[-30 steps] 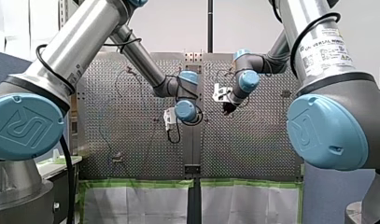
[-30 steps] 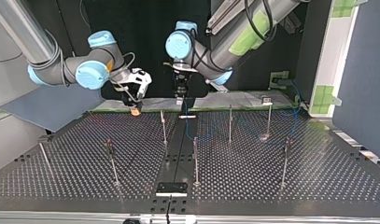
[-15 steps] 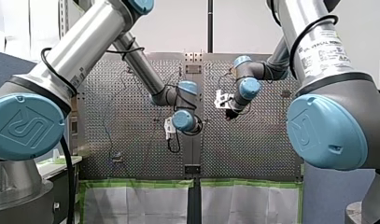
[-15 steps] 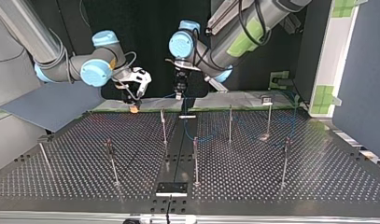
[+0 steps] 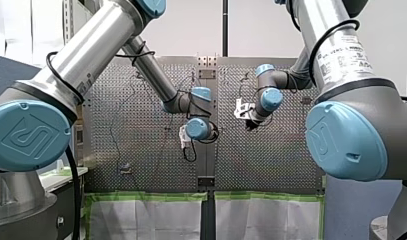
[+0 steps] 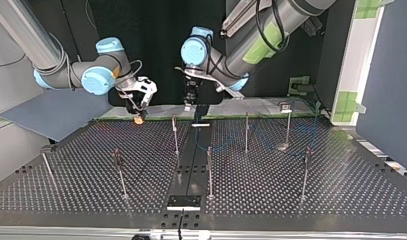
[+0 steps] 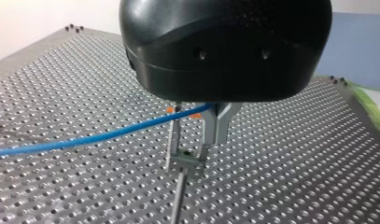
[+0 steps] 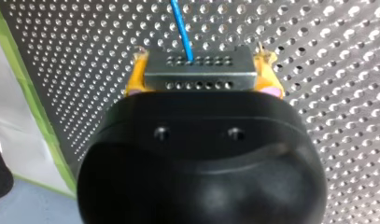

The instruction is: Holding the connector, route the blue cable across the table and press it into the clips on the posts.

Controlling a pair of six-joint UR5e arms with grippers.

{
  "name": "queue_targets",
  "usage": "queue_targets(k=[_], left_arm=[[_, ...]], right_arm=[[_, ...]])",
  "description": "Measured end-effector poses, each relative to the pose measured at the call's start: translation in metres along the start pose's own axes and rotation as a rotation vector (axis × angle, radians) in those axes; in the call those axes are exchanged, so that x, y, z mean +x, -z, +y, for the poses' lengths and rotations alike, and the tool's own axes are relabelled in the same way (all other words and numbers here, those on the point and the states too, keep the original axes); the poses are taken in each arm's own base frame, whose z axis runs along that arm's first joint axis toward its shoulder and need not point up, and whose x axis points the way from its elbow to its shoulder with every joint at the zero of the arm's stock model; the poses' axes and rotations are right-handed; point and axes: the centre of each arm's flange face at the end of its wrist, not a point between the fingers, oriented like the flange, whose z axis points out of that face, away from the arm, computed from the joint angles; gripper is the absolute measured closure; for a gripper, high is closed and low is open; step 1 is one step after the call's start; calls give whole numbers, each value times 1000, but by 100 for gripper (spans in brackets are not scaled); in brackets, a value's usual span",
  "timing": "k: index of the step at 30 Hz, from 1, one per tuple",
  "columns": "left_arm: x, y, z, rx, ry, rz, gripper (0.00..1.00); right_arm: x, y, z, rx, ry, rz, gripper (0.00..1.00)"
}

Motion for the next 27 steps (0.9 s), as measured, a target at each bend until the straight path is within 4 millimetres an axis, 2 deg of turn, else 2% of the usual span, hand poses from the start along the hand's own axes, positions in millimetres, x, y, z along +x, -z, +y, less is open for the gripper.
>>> queue_targets(k=[6, 13, 17, 27], left_arm=[[-9, -13, -3, 20, 19, -17, 100], [2, -32, 5, 2, 14, 16, 100], [7, -51, 15, -4, 15, 24, 100], [-28, -96, 40, -8, 37, -32, 100]], right_arm=[[-9, -7, 7, -4, -2, -11, 100], [-8, -10, 14, -10, -6, -2, 100], [-7, -11, 20, -17, -11, 4, 100], [-3, -16, 31, -30, -16, 33, 100]])
